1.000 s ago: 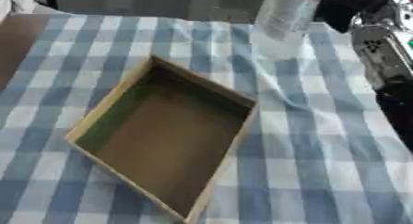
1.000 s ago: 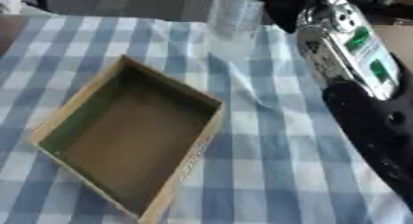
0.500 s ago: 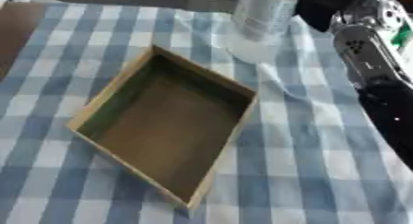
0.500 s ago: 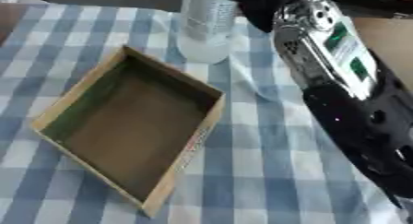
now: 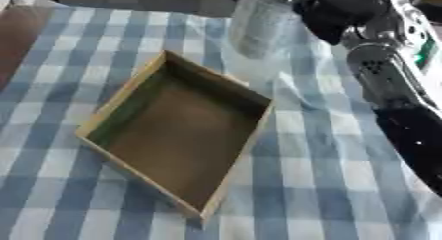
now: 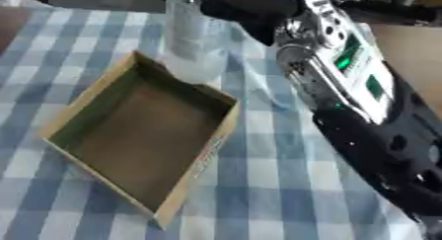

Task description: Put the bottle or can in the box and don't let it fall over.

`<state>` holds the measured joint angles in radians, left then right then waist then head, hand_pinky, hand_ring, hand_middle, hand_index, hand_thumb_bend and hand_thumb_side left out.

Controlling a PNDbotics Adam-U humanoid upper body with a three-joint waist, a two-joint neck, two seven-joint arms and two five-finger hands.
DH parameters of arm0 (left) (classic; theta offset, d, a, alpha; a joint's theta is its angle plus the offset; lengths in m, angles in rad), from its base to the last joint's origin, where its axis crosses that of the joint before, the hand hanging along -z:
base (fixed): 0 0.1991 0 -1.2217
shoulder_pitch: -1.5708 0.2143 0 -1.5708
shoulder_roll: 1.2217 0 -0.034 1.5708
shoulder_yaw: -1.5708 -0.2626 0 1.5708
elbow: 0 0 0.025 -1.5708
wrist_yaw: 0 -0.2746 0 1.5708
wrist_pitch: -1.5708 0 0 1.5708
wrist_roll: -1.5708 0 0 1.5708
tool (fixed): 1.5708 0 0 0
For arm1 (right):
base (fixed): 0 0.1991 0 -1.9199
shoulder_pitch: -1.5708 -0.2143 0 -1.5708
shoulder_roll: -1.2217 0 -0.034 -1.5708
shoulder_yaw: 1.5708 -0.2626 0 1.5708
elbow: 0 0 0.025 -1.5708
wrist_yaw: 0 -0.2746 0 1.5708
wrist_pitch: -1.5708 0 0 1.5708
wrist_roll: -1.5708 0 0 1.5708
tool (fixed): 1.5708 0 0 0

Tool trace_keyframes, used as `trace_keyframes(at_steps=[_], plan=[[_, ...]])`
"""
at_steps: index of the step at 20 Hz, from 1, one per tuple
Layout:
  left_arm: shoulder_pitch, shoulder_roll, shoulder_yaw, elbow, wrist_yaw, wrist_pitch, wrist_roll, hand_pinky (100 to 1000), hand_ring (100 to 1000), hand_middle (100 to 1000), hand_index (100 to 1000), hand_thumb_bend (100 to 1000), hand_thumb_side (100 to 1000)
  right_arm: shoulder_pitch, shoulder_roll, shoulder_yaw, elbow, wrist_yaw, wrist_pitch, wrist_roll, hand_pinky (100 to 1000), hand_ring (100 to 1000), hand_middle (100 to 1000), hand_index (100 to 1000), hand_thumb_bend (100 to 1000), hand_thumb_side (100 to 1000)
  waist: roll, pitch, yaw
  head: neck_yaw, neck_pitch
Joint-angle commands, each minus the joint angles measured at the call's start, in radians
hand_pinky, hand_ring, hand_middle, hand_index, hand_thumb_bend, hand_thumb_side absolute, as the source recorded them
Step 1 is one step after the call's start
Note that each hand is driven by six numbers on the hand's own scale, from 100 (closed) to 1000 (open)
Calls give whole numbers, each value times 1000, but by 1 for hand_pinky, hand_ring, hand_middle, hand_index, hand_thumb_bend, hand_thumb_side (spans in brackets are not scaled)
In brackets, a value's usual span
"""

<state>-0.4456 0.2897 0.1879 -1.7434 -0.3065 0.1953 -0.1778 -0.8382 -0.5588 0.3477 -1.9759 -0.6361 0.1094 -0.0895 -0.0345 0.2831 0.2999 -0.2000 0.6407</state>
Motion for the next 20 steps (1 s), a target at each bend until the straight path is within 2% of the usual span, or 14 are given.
trace_keyframes(at_steps=[1,9,13,16,17,19,20], plan=[[-22,3,4,-2,9,-5,-1,1000,1000,1000,686,117,835,-13,1,3,-24,15,4,1,185,210,443,162,100,100,4,-23,8,-17,6],[-44,-22,0,22,31,-11,-10,1000,1000,1000,682,135,847,-14,32,30,-7,60,1,-16,208,229,462,176,100,100,8,-10,35,-37,0],[-51,-31,16,37,83,-31,8,1000,1000,1000,681,147,818,-1,52,51,25,100,-13,-30,275,289,517,229,100,100,12,-2,42,-44,-8],[-54,-37,25,51,152,-58,34,1000,1000,1000,693,186,789,8,65,64,44,103,-23,-35,393,381,609,324,100,100,14,1,45,-48,-11],[-55,-39,27,56,188,-73,40,1000,1000,1000,693,195,785,11,68,70,50,93,-24,-26,405,389,619,333,100,100,14,2,45,-49,-13],[-55,-42,31,76,280,-105,34,1000,1000,1000,694,243,779,18,73,80,62,75,-24,-5,458,430,673,384,100,196,14,3,45,-49,-15],[-54,-42,36,89,327,-121,26,1000,1000,1000,694,265,773,21,75,83,68,69,-24,5,478,445,693,408,100,276,14,3,45,-49,-16]])
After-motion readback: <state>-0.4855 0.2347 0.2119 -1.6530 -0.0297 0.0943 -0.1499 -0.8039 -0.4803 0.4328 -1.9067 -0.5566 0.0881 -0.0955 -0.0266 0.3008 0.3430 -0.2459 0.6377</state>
